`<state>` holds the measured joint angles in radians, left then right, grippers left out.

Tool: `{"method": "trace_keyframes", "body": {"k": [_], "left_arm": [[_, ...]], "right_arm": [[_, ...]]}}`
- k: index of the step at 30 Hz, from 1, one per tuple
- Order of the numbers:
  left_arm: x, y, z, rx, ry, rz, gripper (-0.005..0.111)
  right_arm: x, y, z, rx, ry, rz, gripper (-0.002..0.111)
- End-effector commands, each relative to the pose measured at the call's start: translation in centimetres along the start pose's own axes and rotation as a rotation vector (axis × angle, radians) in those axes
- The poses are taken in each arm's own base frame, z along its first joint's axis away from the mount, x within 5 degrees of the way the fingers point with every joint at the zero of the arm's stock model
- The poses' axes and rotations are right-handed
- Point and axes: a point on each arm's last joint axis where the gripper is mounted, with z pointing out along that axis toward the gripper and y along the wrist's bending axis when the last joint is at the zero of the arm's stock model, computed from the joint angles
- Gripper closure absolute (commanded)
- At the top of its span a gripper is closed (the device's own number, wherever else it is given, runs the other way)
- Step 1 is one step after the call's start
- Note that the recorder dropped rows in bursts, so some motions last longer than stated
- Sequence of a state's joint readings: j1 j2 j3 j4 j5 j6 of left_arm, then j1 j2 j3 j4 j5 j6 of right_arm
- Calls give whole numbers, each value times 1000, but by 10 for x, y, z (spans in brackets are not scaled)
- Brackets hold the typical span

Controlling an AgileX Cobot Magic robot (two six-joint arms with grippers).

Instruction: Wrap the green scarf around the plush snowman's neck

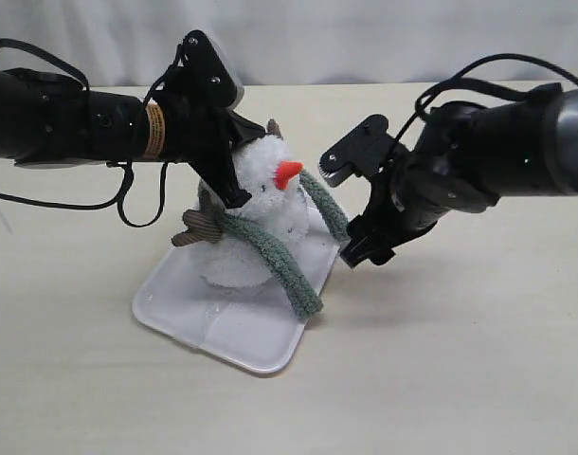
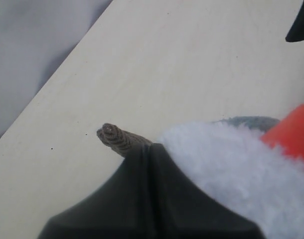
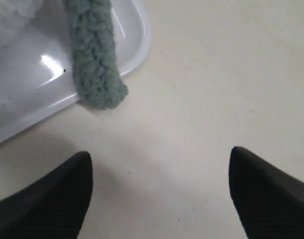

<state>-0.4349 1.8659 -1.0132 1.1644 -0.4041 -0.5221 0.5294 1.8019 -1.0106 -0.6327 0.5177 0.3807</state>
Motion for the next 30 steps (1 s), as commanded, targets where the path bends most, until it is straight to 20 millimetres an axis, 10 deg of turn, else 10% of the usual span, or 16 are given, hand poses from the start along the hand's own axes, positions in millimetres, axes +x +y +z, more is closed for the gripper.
{"method": "trace_keyframes", "body": {"k": [1,21,30], "left_arm": [[15,-7,5,15,83,17,107],[15,-8,5,19,86,16,107],[16,-8,5,19,86,14,107]], "right_arm": [[-6,-19,3,-78,-152,33,37],[-8,6,46,-253,-248,-71,41],[-6,8,46,-274,-232,-76,104]]}}
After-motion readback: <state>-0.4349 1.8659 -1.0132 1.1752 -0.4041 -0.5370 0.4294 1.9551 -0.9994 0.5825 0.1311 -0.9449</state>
